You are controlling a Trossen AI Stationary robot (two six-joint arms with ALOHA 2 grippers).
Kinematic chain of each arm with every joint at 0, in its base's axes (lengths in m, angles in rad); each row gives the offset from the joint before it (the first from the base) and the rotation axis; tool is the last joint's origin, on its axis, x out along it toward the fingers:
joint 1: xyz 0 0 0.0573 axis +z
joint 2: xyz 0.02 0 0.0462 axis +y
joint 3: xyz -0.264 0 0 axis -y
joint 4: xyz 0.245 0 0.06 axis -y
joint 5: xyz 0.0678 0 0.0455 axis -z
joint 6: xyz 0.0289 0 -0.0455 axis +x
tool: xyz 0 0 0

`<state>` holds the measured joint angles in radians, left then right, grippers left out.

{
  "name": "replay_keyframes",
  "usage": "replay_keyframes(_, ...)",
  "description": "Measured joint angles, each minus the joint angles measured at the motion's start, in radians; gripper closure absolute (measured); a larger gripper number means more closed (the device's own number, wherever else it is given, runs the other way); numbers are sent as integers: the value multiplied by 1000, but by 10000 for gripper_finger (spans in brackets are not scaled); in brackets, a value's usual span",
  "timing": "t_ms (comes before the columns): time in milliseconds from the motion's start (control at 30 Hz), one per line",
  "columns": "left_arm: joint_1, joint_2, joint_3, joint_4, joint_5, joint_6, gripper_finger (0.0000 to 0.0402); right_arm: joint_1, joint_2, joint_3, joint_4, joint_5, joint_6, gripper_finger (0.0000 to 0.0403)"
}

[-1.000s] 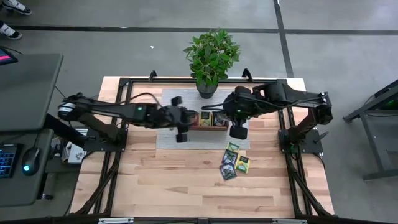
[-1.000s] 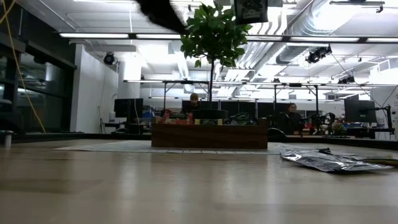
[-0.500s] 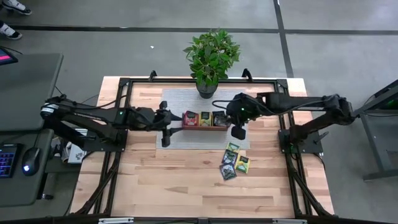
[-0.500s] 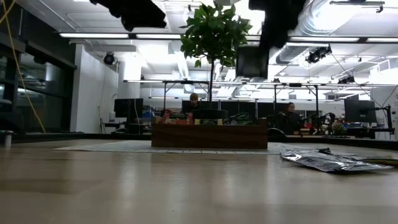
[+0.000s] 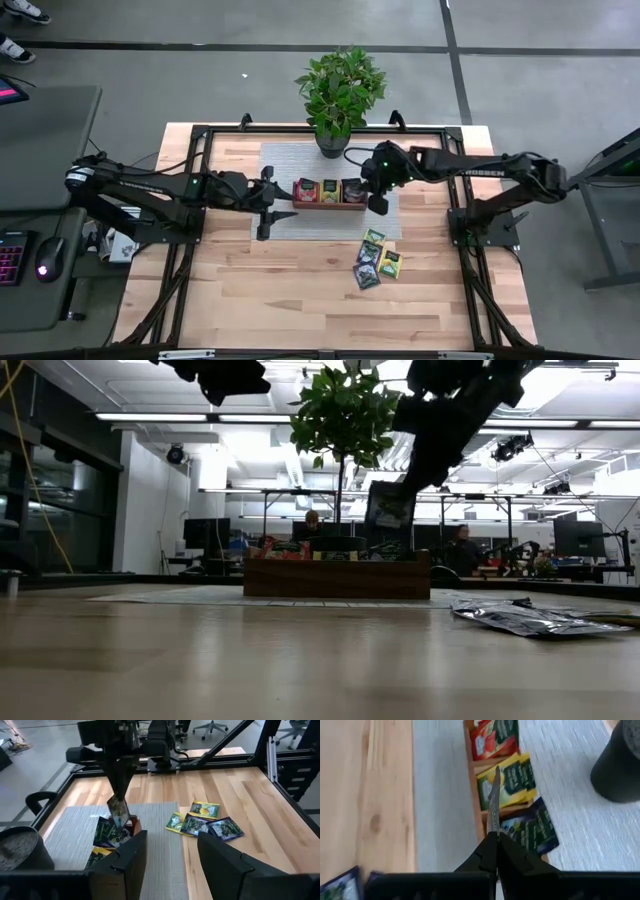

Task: Pick & Place Tea
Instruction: Put the violet tea bag into the right section of the wooden organizer

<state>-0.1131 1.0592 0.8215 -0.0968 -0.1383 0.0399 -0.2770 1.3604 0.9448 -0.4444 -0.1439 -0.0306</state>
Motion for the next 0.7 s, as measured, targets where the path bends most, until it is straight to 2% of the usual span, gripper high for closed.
replay_keyframes(467,0,0,0,-11,-2,-19,230,-89,155,-12,31,-66,-150,403)
replay_keyframes(700,0,0,0,-11,-3,-25,230,-103,190,-12,53,-49,-192,403)
